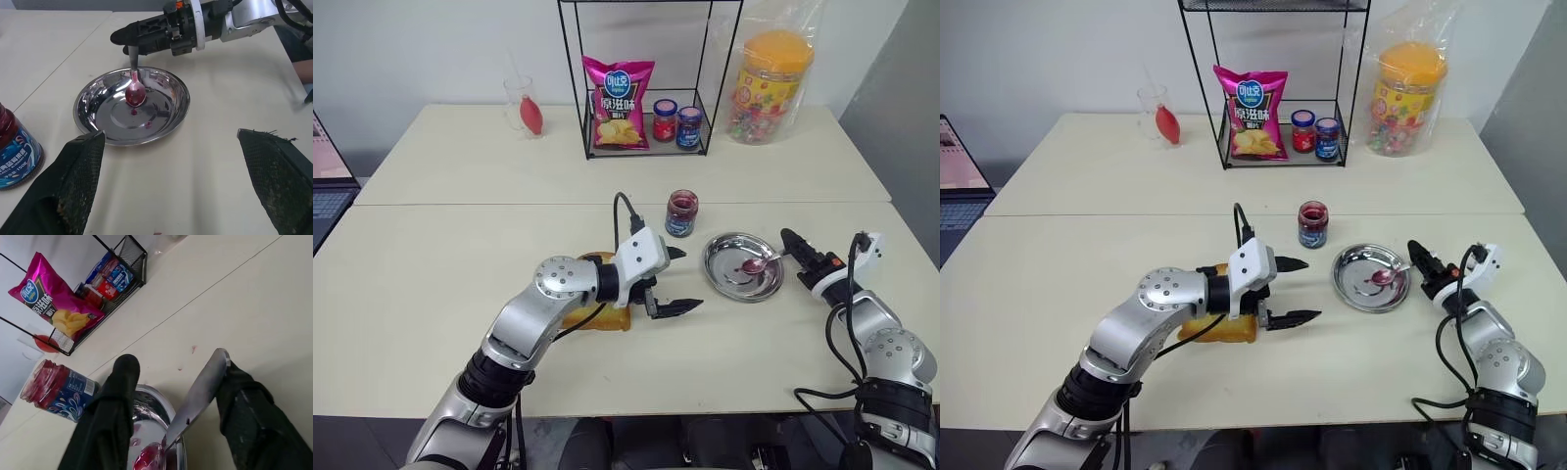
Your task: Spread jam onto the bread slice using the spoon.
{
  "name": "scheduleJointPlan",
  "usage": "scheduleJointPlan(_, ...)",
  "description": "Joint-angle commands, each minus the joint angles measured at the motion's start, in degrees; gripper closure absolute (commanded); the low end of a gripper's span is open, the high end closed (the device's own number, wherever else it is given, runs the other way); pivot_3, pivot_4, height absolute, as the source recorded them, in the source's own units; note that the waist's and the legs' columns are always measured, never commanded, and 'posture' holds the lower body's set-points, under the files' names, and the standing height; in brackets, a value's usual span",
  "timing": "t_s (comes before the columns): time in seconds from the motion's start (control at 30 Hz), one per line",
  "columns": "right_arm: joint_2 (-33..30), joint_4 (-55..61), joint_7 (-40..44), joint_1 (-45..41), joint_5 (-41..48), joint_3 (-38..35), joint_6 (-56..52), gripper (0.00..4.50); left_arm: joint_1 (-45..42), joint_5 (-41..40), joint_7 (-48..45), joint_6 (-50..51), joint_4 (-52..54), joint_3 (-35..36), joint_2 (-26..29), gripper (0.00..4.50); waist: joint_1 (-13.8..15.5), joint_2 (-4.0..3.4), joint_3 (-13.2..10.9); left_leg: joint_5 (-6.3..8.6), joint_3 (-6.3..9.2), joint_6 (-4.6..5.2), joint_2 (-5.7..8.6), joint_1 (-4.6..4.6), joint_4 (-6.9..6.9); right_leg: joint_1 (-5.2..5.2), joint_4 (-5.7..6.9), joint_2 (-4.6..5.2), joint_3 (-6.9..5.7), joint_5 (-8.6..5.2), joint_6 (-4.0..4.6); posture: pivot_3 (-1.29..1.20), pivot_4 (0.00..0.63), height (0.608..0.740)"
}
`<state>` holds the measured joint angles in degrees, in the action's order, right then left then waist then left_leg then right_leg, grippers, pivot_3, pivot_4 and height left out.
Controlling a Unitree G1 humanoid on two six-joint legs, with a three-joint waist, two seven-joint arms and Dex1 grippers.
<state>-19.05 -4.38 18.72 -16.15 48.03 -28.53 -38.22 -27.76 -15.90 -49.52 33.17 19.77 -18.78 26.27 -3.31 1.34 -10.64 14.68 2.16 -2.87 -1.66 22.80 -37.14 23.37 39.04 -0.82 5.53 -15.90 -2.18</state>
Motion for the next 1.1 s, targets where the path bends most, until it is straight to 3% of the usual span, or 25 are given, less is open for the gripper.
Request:
scheduleJointPlan(0.03, -0.6, 1.3, -0.1, 0.3, -3.9, 1.0, 4.3, 1.17, -0.4, -0.9, -0.1, -0.3, 2.0, 0.9, 0.0, 0.0, 0.0, 0.0, 0.0, 0.0, 0.0, 0.0, 0.0, 0.0, 0.0, 0.0, 0.0, 0.0, 0.0, 0.0, 0.0, 0.0, 0.15, 0.74)
scheduleJointPlan(0.43, -1.2, -1.6, -3.5, -2.1, -14.3, 1.0, 16.8, 1.17, -2.0, 2.0, 3.1, -5.3, -2.0, 5.5, 0.8, 0.0, 0.0, -0.01, 0.0, 0.0, -0.01, 0.0, 0.0, -0.01, -0.02, 0.0, 0.01, 0.0, 0.01, 0.0, 0.0, 0.0, 0.15, 0.74)
scheduleJointPlan(0.63, -4.5, -1.2, -1.5, -4.1, -14.4, 0.1, 18.8, 1.17, -1.9, 5.7, 5.6, -11.9, -8.5, 11.8, 6.1, 0.0, -0.1, -0.01, 0.0, -0.01, -0.05, 0.0, 0.0, -0.06, -0.04, 0.0, 0.03, 0.0, 0.05, 0.02, -0.02, 0.0, 0.15, 0.74)
scheduleJointPlan(0.9, -17.8, 8.8, 17.1, -1.5, -16.5, 10.1, 16.8, 1.17, 11.1, 2.6, 0.4, -9.7, -6.0, 25.5, 20.7, 0.0, -0.2, -0.05, 0.0, 0.0, -0.08, 0.01, -0.06, -0.02, 0.07, 0.06, -0.04, 0.01, 0.03, 0.0, -0.04, 0.0, 0.15, 0.74)
scheduleJointPlan(1.1, -28.0, 13.6, 31.6, 1.3, -16.5, 15.6, 14.8, 0.1, 26.5, -4.5, -2.9, -3.9, 3.9, 38.5, 24.0, 0.0, 0.1, -0.04, 0.0, 0.0, -0.07, 0.01, -0.05, 0.0, 0.01, 0.03, -0.05, 0.05, 0.0, -0.01, -0.04, 0.0, 0.15, 0.74)
